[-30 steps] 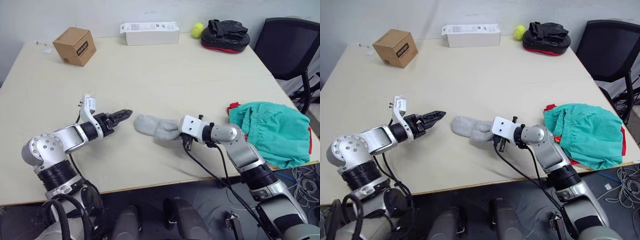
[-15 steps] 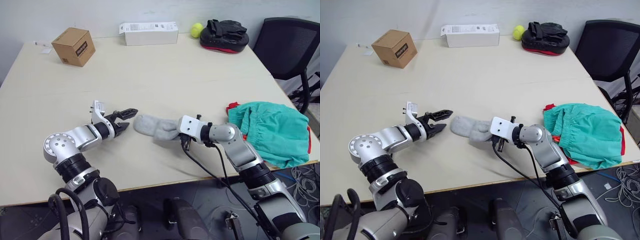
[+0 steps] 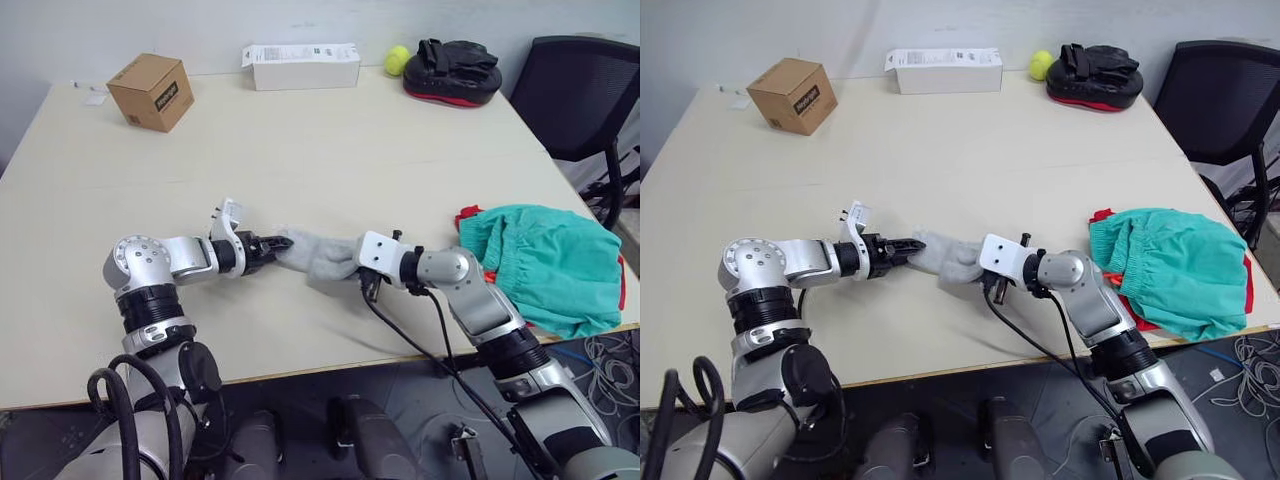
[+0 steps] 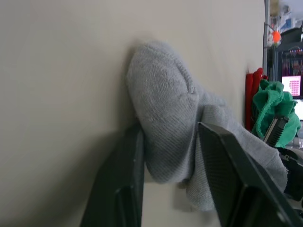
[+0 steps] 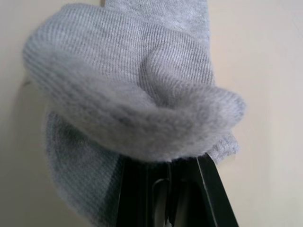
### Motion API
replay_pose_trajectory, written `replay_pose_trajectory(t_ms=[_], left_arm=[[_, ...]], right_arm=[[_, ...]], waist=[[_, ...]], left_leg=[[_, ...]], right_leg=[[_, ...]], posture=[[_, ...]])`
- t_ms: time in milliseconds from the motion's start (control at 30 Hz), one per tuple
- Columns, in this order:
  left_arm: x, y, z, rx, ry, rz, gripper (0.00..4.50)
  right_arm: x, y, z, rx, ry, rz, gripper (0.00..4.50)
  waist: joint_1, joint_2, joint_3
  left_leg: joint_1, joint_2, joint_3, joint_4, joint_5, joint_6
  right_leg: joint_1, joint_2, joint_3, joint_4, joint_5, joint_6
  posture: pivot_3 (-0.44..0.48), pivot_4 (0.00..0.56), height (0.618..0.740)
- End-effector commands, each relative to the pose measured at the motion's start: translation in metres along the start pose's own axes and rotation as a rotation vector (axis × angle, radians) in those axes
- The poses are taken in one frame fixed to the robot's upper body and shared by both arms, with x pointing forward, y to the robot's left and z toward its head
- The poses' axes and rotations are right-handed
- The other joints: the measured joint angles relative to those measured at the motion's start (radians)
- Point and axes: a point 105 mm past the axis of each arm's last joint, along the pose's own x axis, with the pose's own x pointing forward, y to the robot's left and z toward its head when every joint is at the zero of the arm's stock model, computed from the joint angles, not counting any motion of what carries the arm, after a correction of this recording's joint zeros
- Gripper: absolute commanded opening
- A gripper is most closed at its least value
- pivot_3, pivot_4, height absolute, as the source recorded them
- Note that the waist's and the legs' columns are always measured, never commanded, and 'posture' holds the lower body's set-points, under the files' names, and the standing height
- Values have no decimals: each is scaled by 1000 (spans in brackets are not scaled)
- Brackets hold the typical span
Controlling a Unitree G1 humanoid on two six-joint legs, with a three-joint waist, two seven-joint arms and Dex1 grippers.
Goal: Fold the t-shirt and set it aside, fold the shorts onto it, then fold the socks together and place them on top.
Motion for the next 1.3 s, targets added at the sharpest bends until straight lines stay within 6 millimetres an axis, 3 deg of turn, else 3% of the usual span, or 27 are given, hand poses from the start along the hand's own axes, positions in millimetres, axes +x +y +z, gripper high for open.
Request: replay_pose_trajectory(t_ms=[33, 67, 233, 333, 567, 833, 967, 1167, 1300], left_arm=[[-10, -19, 14, 81, -15, -49, 390], [-12, -24, 17, 106, -16, -60, 49], [-17, -60, 23, 273, -4, -147, 17], [-11, -74, 12, 460, 47, -134, 17], [7, -70, -12, 878, 151, -31, 17], [27, -82, -29, 977, 195, -154, 17], [33, -85, -39, 978, 233, -211, 977], [39, -79, -42, 952, 257, -241, 2931], [37, -77, -37, 893, 228, -274, 2931]], right_arm=[[3, 7, -2, 6, 9, 11, 0], [3, 7, -2, 6, 7, 11, 0], [4, 7, 2, 7, -3, 9, 0], [5, 9, -1, -1, 8, 22, 0], [5, 10, 0, -7, 7, 34, 0], [4, 13, -3, 0, 12, 34, 0], [3, 14, -5, 9, 18, 29, 0], [2, 15, -7, 16, 23, 24, 0], [1, 15, -7, 16, 26, 22, 0]], waist=[[-3, 0, 0], [-3, 0, 0], [-4, 0, 0], [-5, 0, 0], [-6, 0, 0], [-4, 0, 0], [-5, 0, 0], [-4, 0, 0], [-4, 0, 0]], left_leg=[[0, 0, 0, 0, 0, 0], [0, 0, 0, -1, 0, -1], [0, 0, 0, -1, 0, -1], [0, 0, 1, -1, 0, -1], [2, 0, 1, -5, 1, -3], [1, 0, 1, -5, 3, 0], [1, 0, 0, -5, 4, 5], [1, 0, 0, -5, 4, 5], [1, 0, 0, -5, 4, 5]], right_leg=[[0, 0, 0, 0, 0, 0], [-1, 0, 0, 0, 0, 0], [-1, 0, 0, 0, 0, -1], [-1, 0, 0, 0, 0, -1], [-1, 0, 1, 0, -1, -3], [-1, 0, 1, -1, -2, -4], [-1, 1, 1, 0, -3, -3], [-1, 1, 1, 0, -3, -3], [-1, 1, 1, 0, -4, -2]], posture=[[0, 150, 740], [0, 150, 740], [0, 150, 740], [0, 150, 740], [0, 150, 740], [0, 150, 740], [0, 150, 740], [0, 150, 740], [0, 150, 740]])
